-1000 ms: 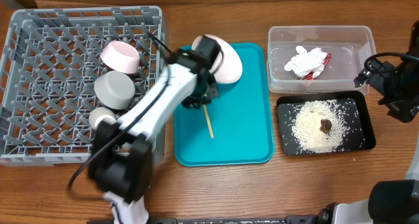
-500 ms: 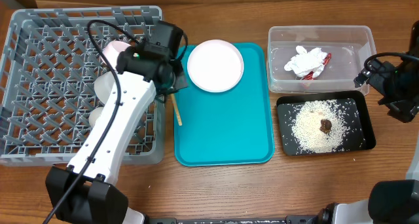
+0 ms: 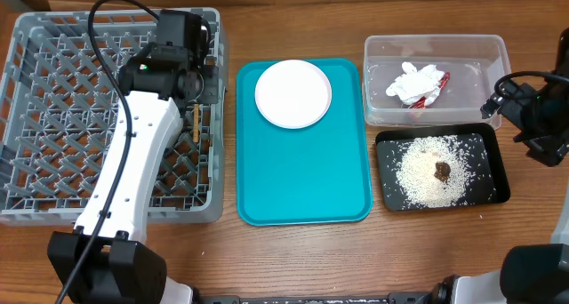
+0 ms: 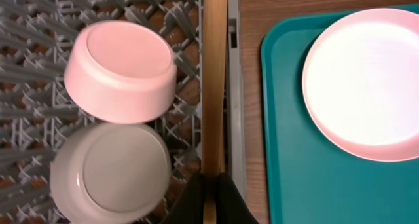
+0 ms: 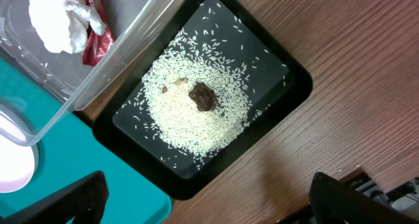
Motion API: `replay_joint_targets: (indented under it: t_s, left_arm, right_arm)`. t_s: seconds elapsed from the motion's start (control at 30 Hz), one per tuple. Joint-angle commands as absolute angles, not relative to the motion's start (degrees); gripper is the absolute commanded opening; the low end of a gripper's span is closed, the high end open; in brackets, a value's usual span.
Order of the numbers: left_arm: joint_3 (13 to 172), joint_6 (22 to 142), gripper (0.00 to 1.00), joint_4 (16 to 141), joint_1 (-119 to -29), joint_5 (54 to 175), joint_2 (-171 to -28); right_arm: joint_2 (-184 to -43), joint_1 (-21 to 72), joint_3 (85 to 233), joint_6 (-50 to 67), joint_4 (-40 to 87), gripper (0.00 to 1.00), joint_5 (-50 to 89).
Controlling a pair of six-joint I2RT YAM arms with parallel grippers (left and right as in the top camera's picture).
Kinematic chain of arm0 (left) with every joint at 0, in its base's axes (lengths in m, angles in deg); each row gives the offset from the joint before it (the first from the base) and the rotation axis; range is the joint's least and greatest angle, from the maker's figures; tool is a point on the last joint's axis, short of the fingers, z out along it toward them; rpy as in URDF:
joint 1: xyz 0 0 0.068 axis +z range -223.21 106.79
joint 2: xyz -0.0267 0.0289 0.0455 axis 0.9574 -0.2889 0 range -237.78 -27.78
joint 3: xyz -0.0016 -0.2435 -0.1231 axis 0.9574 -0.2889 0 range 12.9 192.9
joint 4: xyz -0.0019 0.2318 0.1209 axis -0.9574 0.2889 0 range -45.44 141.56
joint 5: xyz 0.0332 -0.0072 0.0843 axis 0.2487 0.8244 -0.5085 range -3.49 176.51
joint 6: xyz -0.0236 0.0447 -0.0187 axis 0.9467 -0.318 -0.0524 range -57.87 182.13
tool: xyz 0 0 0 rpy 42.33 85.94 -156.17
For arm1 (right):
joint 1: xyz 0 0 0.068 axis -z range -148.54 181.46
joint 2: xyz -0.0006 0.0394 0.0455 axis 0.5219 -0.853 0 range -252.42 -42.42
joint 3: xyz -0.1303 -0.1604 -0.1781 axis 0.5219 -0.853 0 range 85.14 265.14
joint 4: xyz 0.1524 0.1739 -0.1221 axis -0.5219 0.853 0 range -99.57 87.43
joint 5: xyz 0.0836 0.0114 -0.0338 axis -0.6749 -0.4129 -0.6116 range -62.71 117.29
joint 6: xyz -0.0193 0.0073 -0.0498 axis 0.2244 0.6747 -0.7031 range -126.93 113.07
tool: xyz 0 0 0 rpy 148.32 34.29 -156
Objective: Sort waste into correct bins and load items into the dishwasher
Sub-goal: 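Move the left gripper from the rack to the white plate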
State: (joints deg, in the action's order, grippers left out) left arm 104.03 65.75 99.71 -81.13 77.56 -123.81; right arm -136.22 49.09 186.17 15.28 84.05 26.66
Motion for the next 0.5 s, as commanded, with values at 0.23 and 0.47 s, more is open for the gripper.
replay_joint_targets:
  t_s: [0.23, 0.47]
  left_arm:
    - [105.3, 62.4, 0.04, 98.7, -80.7, 77.1, -131.6]
    - [105.3, 64.1, 0.04, 99.4, -80.6, 76.9, -134.1]
  right_arm:
    - [-135.4, 49.2, 187.4, 15.2, 83.9, 1.00, 27.2]
    - [-135.4, 49.2, 187.4, 15.1, 83.9, 1.00, 27.2]
